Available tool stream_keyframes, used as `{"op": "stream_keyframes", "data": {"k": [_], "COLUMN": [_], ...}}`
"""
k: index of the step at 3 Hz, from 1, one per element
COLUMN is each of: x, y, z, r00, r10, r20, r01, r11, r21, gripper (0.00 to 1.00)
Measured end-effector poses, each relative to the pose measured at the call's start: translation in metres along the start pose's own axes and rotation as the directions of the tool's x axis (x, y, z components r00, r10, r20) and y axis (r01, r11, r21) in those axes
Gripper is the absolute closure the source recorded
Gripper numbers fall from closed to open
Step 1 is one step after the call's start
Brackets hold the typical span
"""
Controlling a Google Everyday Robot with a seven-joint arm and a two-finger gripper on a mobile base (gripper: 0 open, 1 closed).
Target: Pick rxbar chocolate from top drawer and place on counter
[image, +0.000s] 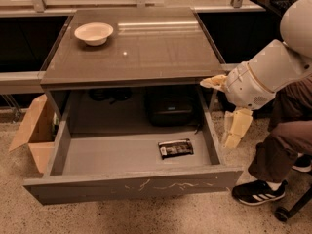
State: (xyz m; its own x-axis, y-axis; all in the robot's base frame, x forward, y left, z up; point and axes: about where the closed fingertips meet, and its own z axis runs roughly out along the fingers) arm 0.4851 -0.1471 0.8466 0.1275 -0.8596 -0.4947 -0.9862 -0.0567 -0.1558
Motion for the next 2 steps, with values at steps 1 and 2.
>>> {"op": "stream_keyframes", "data": {"k": [1,2], "x": [0.012,0.025], "y": [-0.009,-0.023], "z": [0.034,0.081], "r00": [0.999,0.992], "r10": [-0.027,-0.068], "r20": [0.044,0.101], "r01": [0.027,0.070], "r11": [0.9996,0.9975], "r21": [0.002,-0.010], "gripper": [0.00,0.00]}}
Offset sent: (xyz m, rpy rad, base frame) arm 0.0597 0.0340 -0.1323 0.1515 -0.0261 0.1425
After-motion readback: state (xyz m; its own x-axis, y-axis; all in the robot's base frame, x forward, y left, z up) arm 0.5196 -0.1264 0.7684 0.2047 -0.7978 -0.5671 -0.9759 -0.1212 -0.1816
